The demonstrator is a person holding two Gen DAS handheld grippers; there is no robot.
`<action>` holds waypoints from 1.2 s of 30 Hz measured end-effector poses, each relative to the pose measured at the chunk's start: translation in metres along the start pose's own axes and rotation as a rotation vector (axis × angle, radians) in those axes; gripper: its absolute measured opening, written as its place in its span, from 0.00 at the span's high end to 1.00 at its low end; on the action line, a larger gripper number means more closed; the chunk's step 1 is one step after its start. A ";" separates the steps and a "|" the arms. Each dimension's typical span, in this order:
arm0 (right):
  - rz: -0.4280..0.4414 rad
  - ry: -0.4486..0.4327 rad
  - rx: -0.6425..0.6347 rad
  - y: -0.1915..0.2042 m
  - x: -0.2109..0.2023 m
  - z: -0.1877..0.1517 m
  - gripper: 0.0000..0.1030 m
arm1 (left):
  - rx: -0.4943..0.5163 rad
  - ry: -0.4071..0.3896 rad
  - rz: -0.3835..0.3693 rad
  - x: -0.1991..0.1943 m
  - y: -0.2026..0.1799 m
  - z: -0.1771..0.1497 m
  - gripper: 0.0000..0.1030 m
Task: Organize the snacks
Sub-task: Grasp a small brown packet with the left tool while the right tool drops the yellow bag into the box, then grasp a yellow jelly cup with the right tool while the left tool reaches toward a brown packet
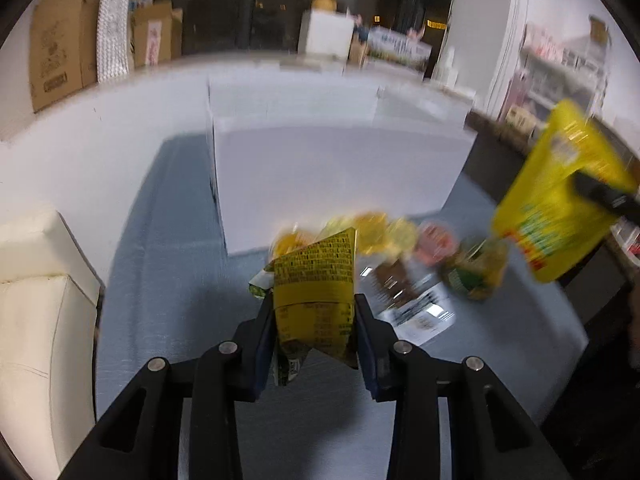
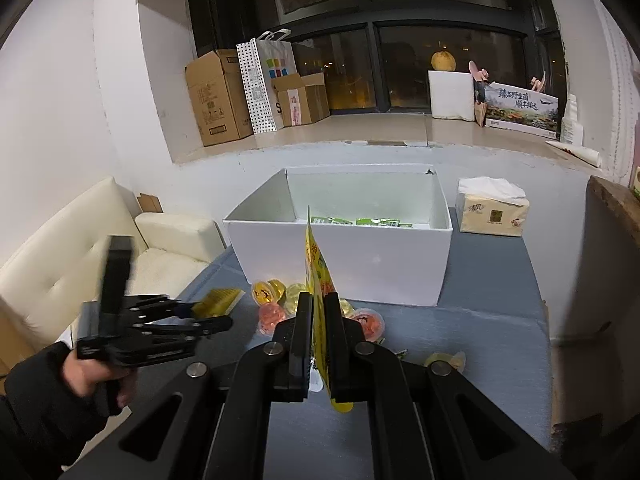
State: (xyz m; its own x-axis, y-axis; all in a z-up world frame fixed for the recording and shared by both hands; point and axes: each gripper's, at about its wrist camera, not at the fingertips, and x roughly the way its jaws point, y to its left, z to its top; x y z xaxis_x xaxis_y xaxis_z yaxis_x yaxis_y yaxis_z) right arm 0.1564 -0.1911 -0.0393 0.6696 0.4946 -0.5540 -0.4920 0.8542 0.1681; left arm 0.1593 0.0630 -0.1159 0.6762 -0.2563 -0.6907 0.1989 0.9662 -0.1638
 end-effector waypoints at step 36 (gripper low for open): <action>-0.032 -0.060 0.199 -0.097 0.082 0.125 0.00 | 0.030 -0.103 0.110 0.036 -0.004 0.159 0.00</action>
State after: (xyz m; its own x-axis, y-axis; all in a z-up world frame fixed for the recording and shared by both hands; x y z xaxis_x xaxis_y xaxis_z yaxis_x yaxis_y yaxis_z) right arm 0.3289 -0.2134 0.0006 0.7182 0.4700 -0.5132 -0.3541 0.8817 0.3119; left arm 0.2960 0.0454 -0.0278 0.7642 -0.1517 -0.6269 0.1395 0.9878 -0.0691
